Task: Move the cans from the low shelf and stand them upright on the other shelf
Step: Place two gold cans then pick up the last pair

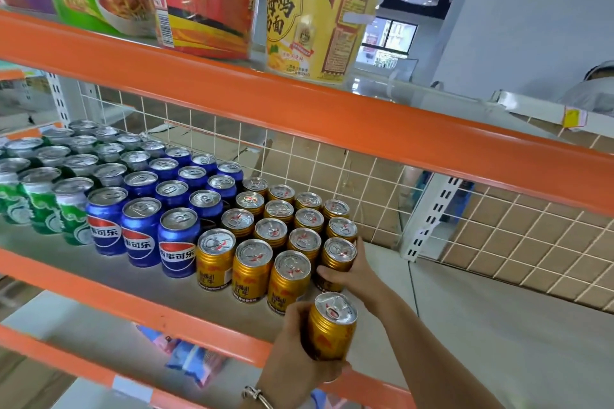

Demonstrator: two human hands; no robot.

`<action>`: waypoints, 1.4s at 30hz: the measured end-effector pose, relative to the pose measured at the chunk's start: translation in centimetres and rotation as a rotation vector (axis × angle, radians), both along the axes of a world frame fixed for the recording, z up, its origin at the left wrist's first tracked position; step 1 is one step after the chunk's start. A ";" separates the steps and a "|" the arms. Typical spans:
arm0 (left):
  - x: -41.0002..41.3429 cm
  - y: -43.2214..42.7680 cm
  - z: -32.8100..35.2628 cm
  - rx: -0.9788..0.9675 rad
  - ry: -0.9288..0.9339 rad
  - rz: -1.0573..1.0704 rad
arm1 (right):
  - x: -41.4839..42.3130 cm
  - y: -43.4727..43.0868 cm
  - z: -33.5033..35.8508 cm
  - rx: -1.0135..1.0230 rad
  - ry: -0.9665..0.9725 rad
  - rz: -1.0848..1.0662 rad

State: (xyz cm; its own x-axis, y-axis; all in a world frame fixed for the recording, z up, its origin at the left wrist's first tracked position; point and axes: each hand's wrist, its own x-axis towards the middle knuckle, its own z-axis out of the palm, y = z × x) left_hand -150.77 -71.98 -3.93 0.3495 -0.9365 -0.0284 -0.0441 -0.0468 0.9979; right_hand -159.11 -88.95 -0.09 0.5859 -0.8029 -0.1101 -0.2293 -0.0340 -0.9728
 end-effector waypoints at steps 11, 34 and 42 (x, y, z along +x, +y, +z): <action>-0.4 -0.5 1.2 0.042 -0.023 0.030 | -4.7 5.5 0.4 -0.070 -0.020 -0.212; 0.5 0.5 -1.2 0.090 -0.306 -0.047 | -1.6 8.9 -3.0 -0.238 -0.011 -0.263; 1.0 0.8 -1.6 0.074 -0.299 -0.160 | -1.4 9.7 -3.2 -0.360 0.197 -0.399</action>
State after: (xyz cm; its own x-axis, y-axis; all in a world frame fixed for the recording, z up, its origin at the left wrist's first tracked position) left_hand -149.75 -71.18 -5.49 0.2016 -0.9793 -0.0169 -0.3466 -0.0875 0.9339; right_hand -160.54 -79.30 -3.31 0.2259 -0.9648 0.1349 -0.4686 -0.2290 -0.8532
